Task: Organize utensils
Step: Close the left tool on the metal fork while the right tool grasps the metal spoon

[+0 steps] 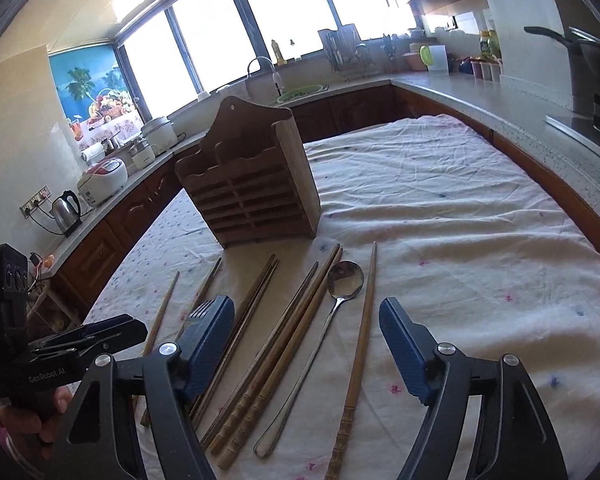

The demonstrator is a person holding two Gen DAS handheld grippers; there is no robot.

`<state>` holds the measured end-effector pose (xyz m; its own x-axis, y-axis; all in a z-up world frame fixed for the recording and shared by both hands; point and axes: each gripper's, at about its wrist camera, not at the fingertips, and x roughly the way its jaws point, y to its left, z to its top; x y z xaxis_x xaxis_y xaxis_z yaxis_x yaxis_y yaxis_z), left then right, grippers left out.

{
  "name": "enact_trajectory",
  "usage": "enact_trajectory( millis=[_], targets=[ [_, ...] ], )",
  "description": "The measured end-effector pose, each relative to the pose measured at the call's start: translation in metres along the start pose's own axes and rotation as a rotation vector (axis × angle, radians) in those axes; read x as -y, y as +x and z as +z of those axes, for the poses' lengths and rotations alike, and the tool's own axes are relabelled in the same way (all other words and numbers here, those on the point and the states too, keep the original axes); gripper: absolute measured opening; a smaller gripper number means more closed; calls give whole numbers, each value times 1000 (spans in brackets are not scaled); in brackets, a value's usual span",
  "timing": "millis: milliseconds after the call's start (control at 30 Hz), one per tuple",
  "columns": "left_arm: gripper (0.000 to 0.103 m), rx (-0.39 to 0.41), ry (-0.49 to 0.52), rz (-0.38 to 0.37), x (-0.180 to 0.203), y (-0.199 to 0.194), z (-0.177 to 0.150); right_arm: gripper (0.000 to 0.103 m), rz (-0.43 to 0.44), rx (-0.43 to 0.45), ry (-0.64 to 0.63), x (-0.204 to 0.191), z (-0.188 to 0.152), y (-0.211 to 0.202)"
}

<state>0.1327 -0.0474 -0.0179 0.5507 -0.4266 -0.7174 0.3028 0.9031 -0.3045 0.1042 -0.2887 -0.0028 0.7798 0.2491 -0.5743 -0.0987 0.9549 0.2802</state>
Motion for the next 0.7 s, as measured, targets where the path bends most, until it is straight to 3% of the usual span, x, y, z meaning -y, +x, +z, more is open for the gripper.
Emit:
enact_trajectory(
  millis=[233,533,700],
  targets=[
    [34,-111,-19,-21,-4,33,11,63,21,-91,-11,13,17,39],
    [33,-193,-52,-48,-16,59,21,47,45,-197,-16,27,25,83],
    [32,-197,-76,-87,-23,64,27,37,56,-230,0,33,27,97]
  ],
)
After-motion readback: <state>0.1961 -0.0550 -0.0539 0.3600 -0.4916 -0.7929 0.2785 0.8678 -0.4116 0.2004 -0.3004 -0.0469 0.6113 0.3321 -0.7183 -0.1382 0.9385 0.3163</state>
